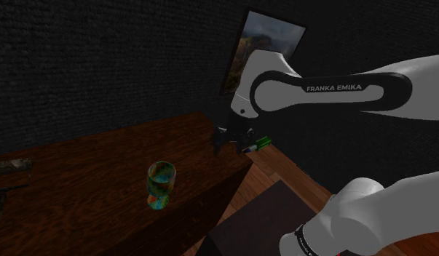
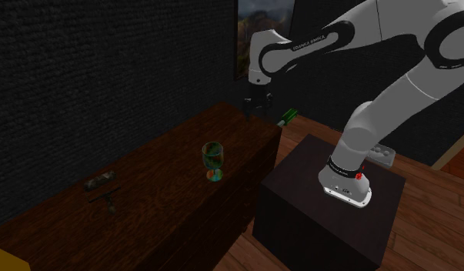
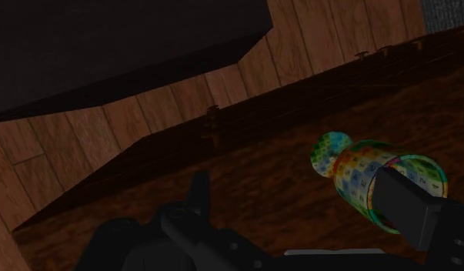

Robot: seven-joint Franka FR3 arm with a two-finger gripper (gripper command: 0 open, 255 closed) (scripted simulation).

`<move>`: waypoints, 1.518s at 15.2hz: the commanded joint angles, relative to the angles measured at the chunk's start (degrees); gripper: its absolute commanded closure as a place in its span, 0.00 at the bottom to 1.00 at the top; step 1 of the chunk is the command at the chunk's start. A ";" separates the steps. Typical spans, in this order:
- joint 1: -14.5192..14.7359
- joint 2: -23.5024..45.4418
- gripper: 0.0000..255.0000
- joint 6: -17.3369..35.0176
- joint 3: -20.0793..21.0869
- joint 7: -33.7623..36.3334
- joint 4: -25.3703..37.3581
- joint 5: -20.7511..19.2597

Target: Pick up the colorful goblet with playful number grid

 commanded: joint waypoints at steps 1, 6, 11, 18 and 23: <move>0.06 4.58 0.00 3.80 1.82 2.18 1.32 -0.29; 0.18 15.82 0.00 11.85 5.62 8.42 5.31 -3.11; 1.08 27.86 0.00 18.06 7.54 16.14 11.28 -9.13; 3.84 39.42 0.00 22.72 6.52 23.21 17.80 -15.88; 4.48 42.88 0.00 26.38 5.71 24.05 17.43 -17.48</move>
